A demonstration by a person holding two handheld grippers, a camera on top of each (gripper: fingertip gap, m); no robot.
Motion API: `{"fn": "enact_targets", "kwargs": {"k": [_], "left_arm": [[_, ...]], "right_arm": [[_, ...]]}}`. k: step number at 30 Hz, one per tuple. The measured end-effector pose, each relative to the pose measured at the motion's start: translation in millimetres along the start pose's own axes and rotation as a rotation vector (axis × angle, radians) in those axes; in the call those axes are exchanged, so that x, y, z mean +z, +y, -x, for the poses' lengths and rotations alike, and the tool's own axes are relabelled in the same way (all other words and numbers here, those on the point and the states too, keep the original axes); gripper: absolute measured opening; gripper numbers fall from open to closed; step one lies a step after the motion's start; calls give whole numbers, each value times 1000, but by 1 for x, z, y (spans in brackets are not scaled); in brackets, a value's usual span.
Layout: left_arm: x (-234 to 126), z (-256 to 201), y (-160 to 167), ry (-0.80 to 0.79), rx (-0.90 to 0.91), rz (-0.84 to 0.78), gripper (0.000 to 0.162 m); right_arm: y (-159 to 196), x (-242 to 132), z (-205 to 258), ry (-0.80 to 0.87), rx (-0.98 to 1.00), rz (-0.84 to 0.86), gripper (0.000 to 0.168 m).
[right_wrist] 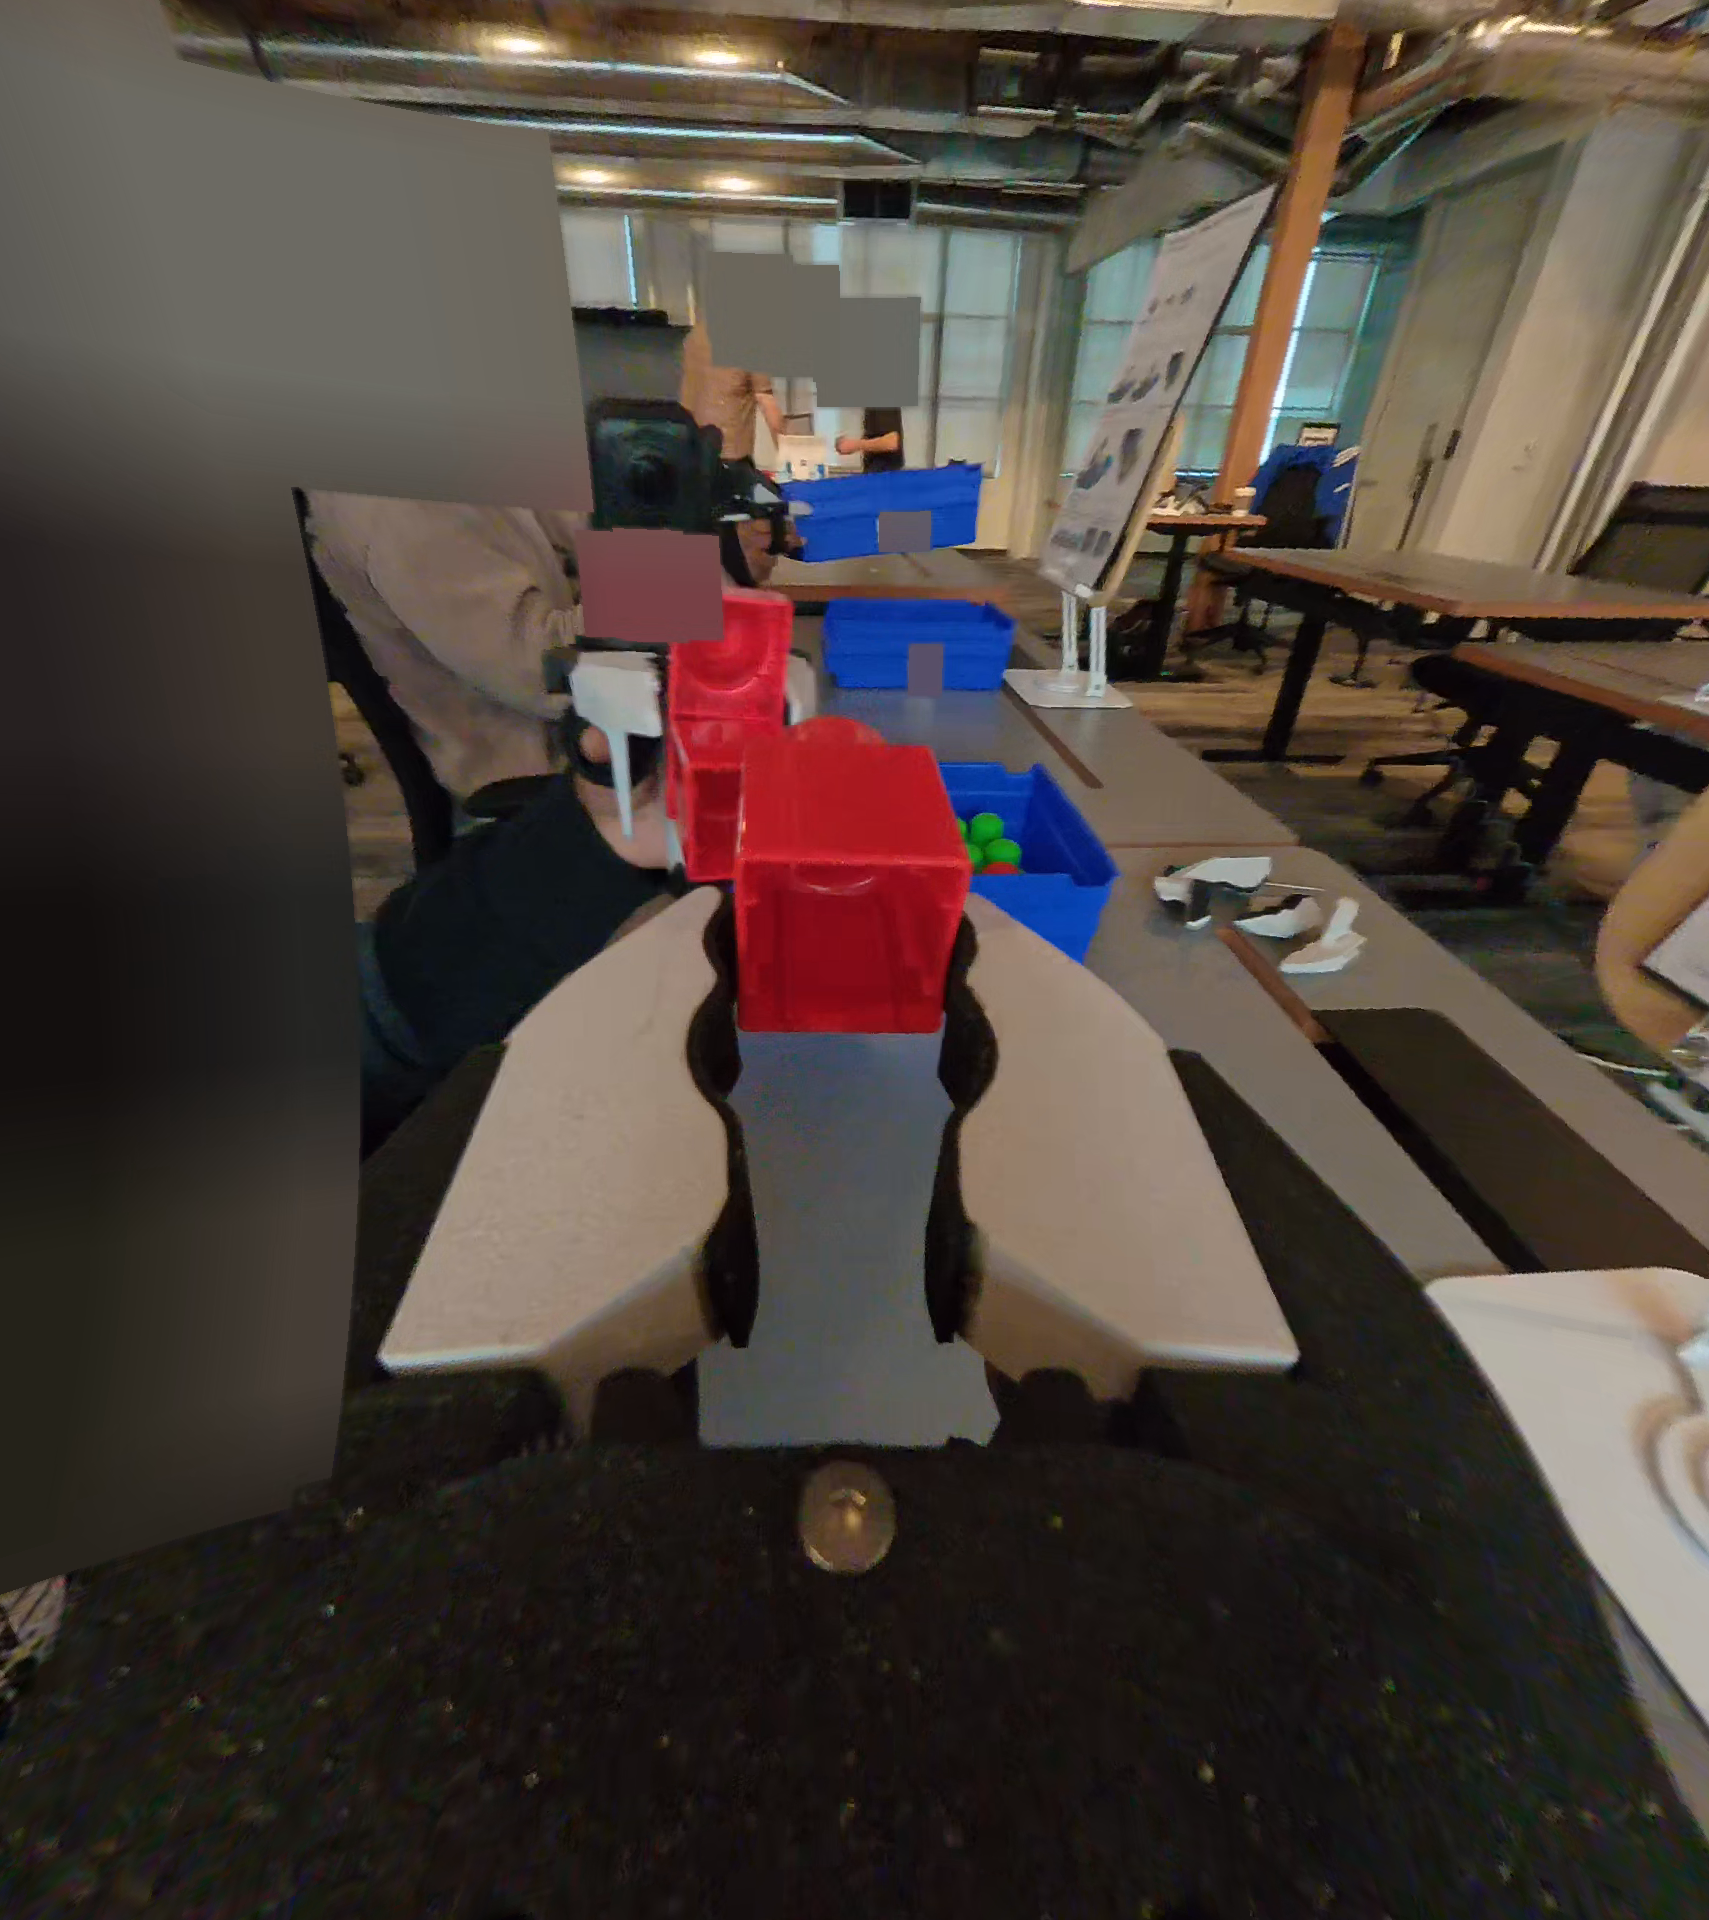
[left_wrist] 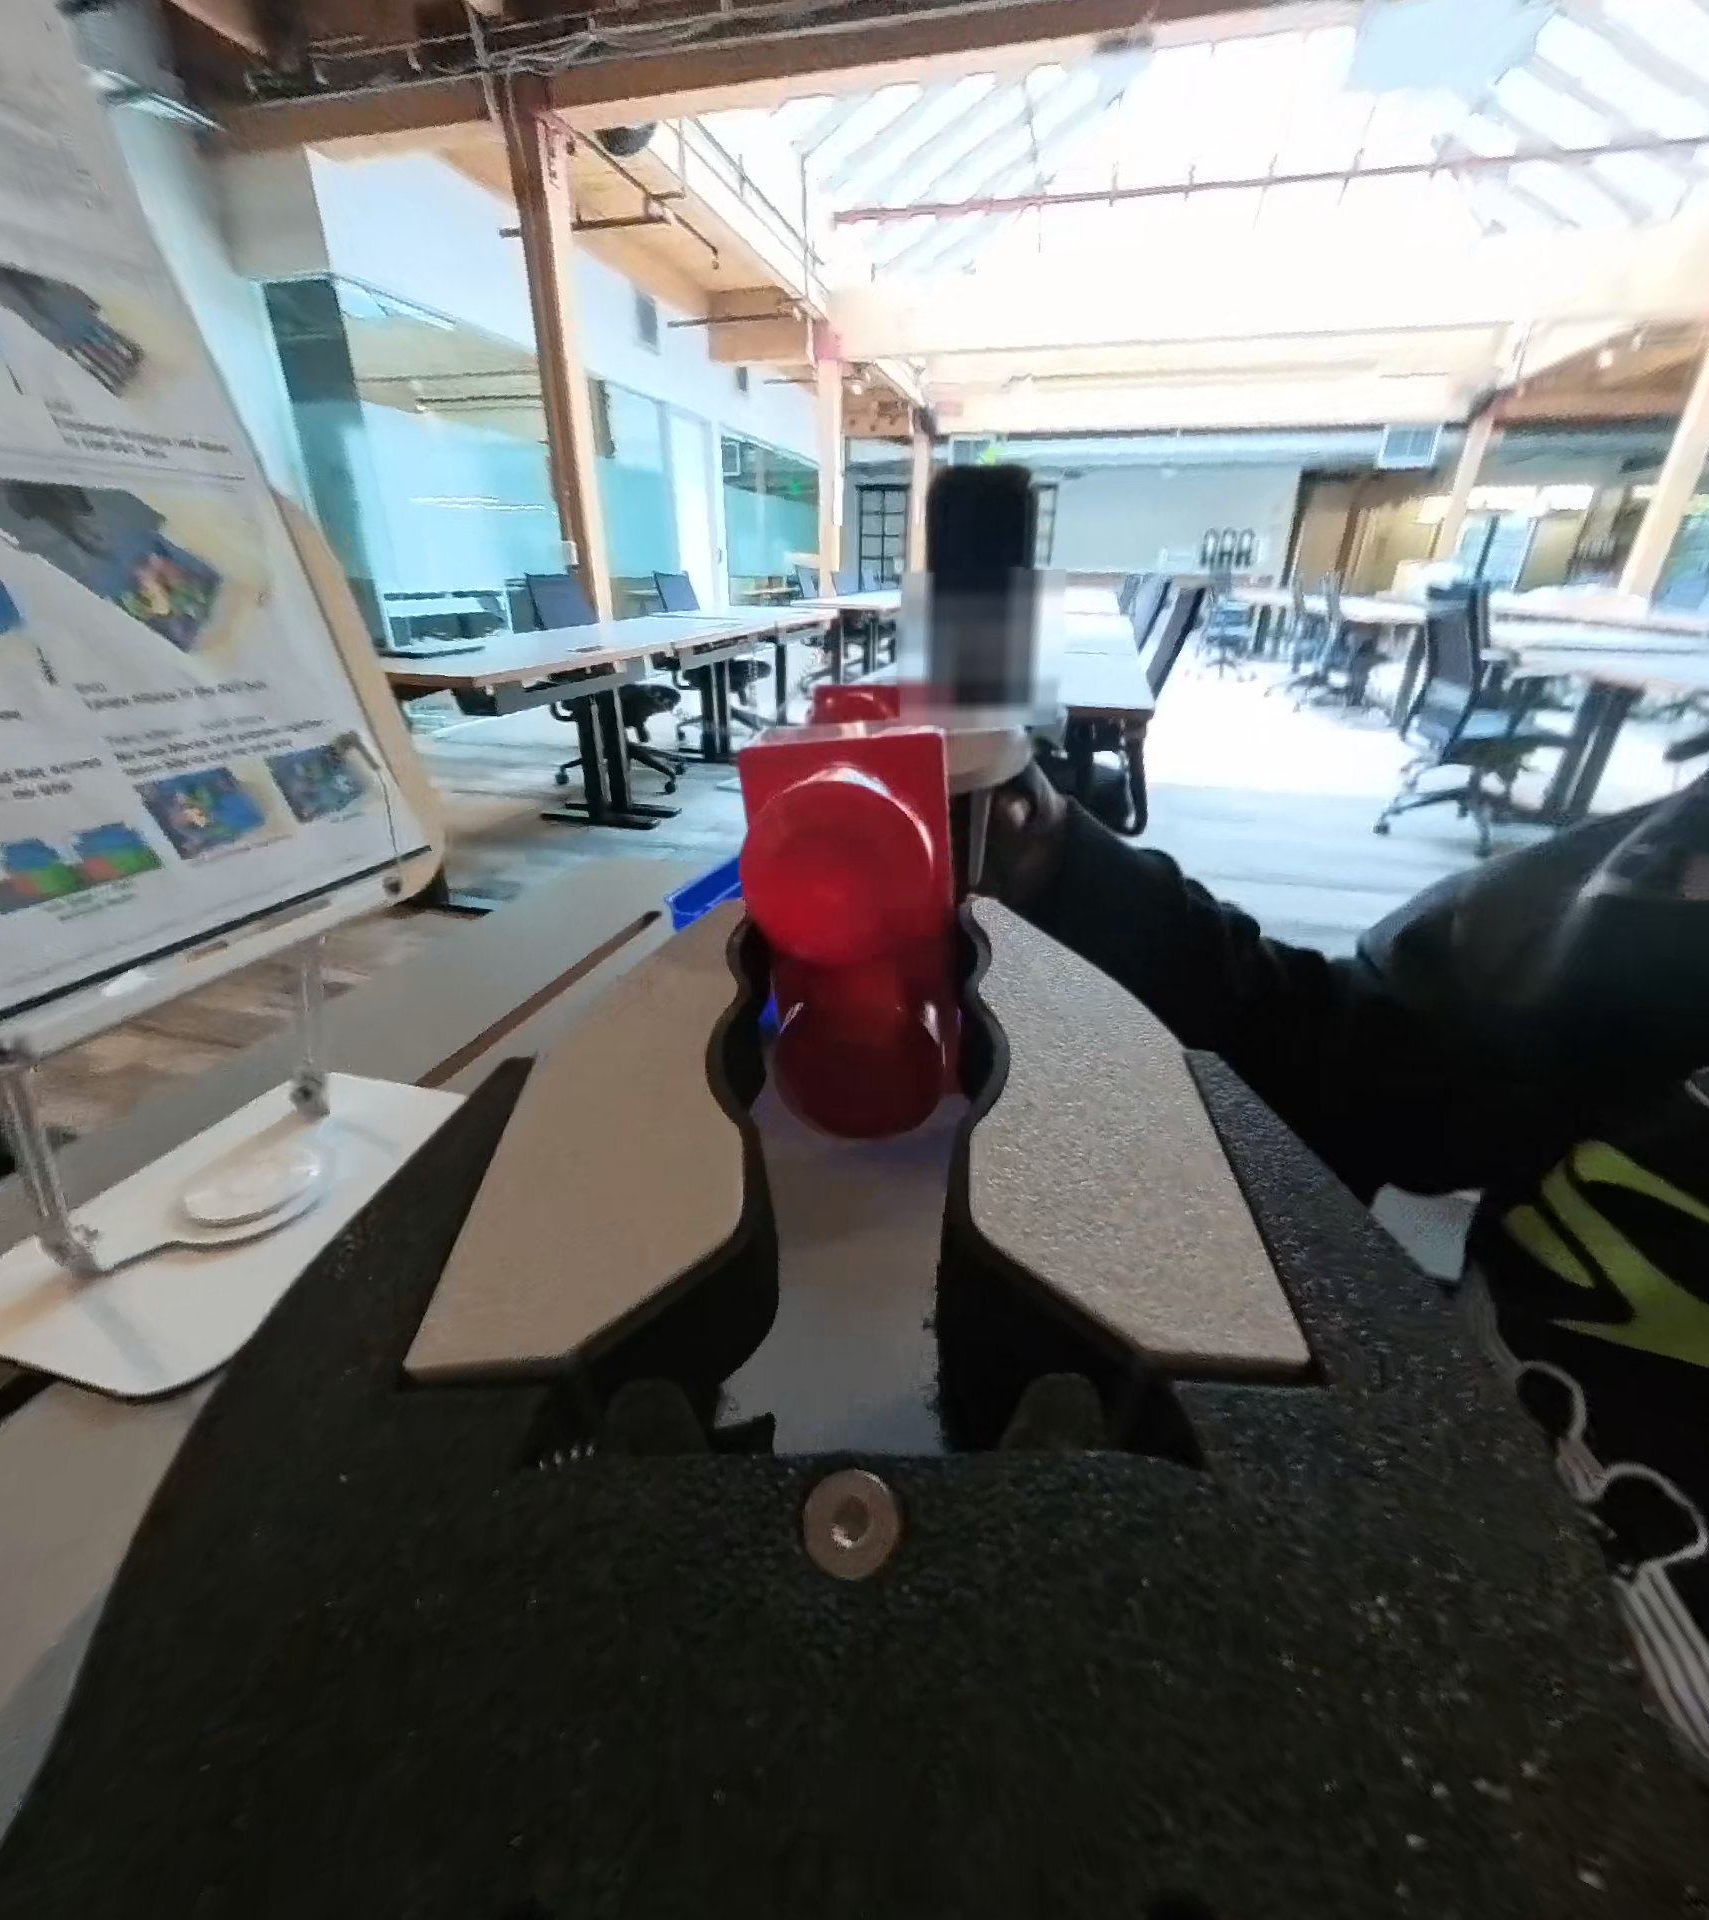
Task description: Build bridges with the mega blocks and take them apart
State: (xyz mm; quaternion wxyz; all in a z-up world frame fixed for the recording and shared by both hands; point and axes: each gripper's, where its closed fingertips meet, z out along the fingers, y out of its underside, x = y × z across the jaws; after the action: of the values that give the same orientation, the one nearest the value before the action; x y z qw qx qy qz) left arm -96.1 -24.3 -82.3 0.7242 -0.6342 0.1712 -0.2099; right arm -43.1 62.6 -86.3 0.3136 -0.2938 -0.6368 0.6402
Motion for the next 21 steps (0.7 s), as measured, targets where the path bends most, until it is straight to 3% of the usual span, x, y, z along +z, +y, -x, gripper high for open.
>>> {"fn": "enact_targets", "kwargs": {"k": [6, 9, 14, 21], "left_arm": [[6, -3, 2, 15, 13, 16, 34], [5, -2, 6, 11, 5, 10, 34], [10, 1, 16, 11, -16, 25, 34], [20, 1, 26, 15, 5, 61, 34]], "right_arm": [[-1, -6, 4, 27, -58, 52, 36], [-3, -27, -11, 161, -100, 124, 36], [26, -135, -71, 682, -158, 503, 36], [112, -279, -101, 1036, 234, 845, 36]]}}
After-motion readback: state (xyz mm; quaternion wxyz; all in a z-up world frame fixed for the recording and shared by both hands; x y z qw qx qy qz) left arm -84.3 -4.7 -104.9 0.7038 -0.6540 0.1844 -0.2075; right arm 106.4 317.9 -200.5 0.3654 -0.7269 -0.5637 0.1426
